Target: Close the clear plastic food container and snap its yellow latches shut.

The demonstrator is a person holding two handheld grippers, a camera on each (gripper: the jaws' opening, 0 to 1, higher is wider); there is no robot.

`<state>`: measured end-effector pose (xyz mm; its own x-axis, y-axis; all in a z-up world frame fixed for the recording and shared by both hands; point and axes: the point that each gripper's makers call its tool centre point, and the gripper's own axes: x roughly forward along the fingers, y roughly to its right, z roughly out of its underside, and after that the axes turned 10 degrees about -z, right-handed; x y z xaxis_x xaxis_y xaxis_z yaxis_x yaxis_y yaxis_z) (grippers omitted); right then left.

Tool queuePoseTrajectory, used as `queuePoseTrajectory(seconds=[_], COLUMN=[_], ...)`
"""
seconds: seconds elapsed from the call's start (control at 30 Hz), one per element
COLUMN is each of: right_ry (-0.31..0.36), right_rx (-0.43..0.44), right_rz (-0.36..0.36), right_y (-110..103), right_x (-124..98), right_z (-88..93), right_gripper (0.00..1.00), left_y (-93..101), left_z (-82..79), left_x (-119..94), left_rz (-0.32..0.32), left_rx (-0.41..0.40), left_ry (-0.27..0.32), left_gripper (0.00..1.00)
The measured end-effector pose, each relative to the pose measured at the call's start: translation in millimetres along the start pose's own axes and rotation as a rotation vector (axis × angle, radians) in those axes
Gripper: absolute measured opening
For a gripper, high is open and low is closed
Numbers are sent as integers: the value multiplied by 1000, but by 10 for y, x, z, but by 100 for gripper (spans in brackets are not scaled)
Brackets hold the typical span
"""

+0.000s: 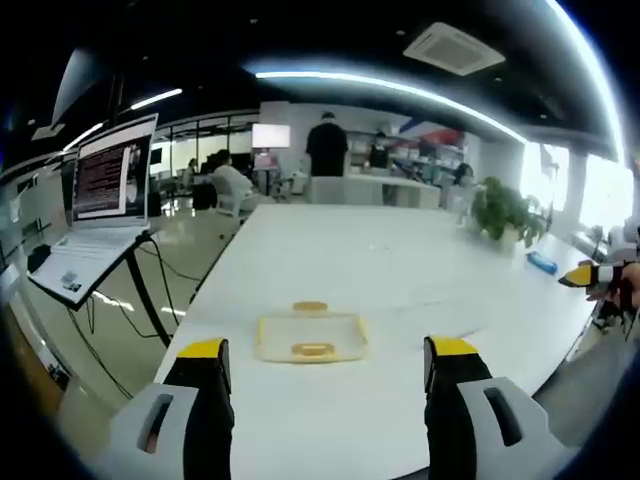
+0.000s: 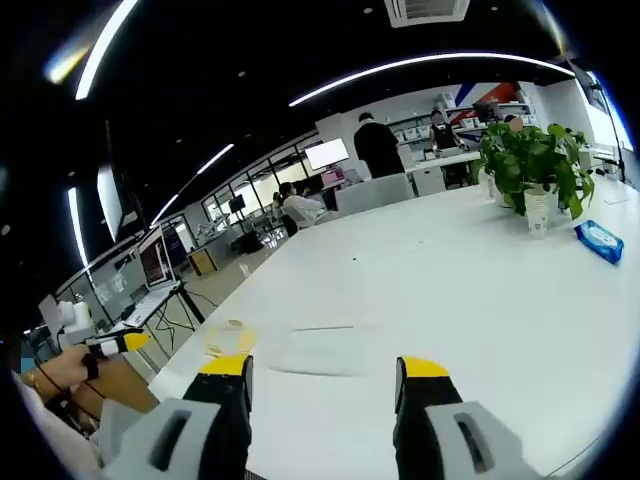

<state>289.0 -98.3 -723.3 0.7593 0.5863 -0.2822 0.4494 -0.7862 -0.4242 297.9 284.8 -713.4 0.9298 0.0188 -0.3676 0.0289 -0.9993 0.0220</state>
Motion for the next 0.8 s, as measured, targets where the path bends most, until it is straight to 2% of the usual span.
queuePoseTrajectory(seconds=[0.43,0.8], right_ry=[-9,-20], right_rx=[10,6], right_rz=[-7,-17], right_y=[-18,-20], right_x=[32,77], right_z=[30,12], right_gripper=[56,55], left_y=[-9,-16], left_z=[70,51], left_x=[-29,-13], left_rz=[-8,-17], left_rx=[-3,-15], left_ry=[-23,-27], left_gripper=[75,74])
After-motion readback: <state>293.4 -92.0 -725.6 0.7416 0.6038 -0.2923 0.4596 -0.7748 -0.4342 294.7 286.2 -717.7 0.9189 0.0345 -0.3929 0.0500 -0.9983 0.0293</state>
